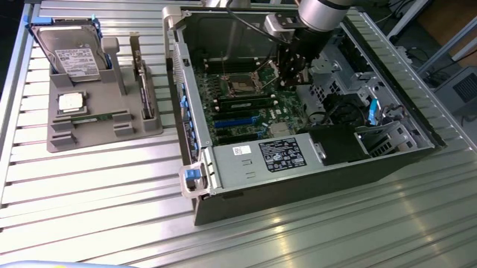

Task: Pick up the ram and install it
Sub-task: 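Insert the ram into the slot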

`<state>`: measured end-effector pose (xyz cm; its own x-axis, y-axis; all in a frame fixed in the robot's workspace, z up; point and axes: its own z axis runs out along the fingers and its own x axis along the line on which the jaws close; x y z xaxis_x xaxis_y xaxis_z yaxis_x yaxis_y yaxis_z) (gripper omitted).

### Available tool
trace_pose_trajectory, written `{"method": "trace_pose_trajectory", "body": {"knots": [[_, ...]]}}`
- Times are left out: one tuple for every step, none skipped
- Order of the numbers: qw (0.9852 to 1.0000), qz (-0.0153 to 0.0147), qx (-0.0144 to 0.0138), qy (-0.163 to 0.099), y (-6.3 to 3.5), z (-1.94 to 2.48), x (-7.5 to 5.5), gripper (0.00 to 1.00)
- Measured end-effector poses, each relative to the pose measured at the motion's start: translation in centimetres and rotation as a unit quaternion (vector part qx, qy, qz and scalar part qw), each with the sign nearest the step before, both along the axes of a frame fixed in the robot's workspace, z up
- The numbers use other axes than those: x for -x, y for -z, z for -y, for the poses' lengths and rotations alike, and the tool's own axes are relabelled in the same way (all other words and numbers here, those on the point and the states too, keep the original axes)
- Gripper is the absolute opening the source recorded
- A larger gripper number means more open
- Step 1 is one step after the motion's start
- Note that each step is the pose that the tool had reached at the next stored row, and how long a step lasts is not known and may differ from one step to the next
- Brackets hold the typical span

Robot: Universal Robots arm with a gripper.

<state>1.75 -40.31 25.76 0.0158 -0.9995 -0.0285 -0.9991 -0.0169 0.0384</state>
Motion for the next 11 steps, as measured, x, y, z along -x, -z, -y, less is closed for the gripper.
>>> {"method": "trace_pose_trajectory", "body": {"knots": [[1.0000,-0.0004,0.0000,0.000,0.00,0.00,-0.5,0.10],[1.0000,-0.0007,-0.0001,0.000,0.00,0.00,-0.9,0.10],[1.0000,-0.0009,0.0000,0.000,0.00,0.00,-1.3,0.10],[1.0000,-0.0010,0.0000,0.000,-0.01,0.00,-1.6,0.10],[1.0000,-0.0011,0.0001,0.000,-0.07,0.00,-2.0,0.10],[1.0000,-0.0012,0.0000,0.000,-0.18,0.00,-2.2,0.10],[1.0000,-0.0012,0.0000,0.000,-0.36,0.00,-2.3,0.10],[1.0000,-0.0011,0.0000,0.000,-0.79,0.00,-2.7,0.10],[1.0000,-0.0011,0.0000,0.000,-1.08,0.00,-3.1,0.10],[1.0000,-0.0012,-0.0001,0.000,-1.12,0.00,-3.5,0.10],[1.0000,-0.0012,0.0000,0.000,-1.14,-0.02,-3.8,0.10]]}}
